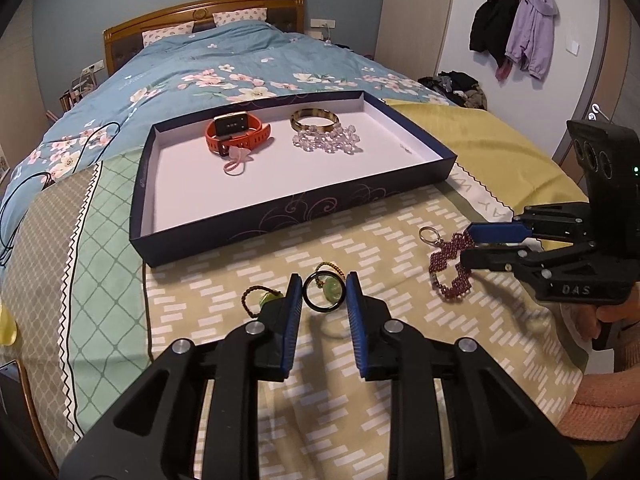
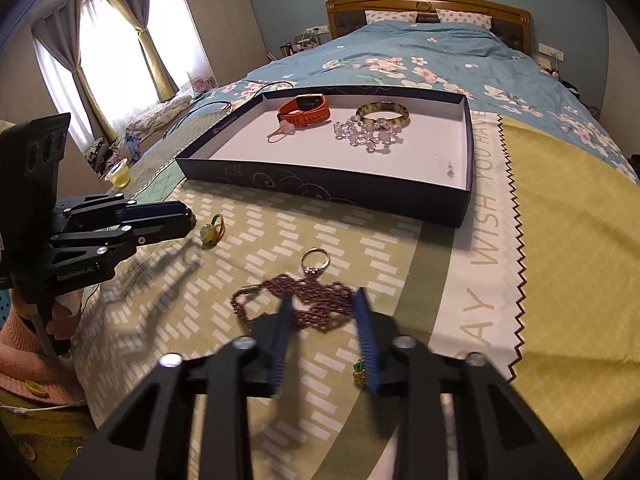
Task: Organize jewelry
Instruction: 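Grasp the black hair tie with the left gripper while the right gripper grasps the burgundy beaded necklace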
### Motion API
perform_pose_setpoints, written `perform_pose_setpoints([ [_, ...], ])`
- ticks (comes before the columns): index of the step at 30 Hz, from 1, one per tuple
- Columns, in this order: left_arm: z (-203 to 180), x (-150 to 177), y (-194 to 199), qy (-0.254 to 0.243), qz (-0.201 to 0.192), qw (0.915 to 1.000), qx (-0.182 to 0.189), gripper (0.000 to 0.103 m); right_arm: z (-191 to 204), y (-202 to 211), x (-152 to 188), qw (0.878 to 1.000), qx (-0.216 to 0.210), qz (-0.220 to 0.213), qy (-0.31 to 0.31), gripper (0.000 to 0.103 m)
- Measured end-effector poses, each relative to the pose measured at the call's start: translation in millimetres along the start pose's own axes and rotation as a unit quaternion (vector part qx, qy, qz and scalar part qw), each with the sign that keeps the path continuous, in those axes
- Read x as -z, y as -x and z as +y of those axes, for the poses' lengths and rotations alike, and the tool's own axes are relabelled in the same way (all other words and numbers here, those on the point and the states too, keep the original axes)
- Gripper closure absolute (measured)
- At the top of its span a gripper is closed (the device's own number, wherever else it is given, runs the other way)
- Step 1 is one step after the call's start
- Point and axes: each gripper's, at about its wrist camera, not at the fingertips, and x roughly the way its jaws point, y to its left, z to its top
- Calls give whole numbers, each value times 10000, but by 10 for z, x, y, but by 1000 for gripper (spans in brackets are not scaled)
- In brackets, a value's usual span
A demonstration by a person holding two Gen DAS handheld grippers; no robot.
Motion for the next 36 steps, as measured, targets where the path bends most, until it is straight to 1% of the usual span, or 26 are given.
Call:
perform_pose_setpoints([
  [4,28,12,34,32,-28,10000,-7,80,29,20,2,10000,15,-38,62,97],
  [12,49,-5,118,34,-145,9999,-28,80,106,135,-66,9994,-246,-220,97,97],
  [23,51,-75,255,-8,-344,9994,-55,80,243,323,-282,9974,-316,-586,286,97],
  [36,61,-227,319,-86,-538,9984,-141,80,249,422,-549,9942,-322,-966,336,97],
])
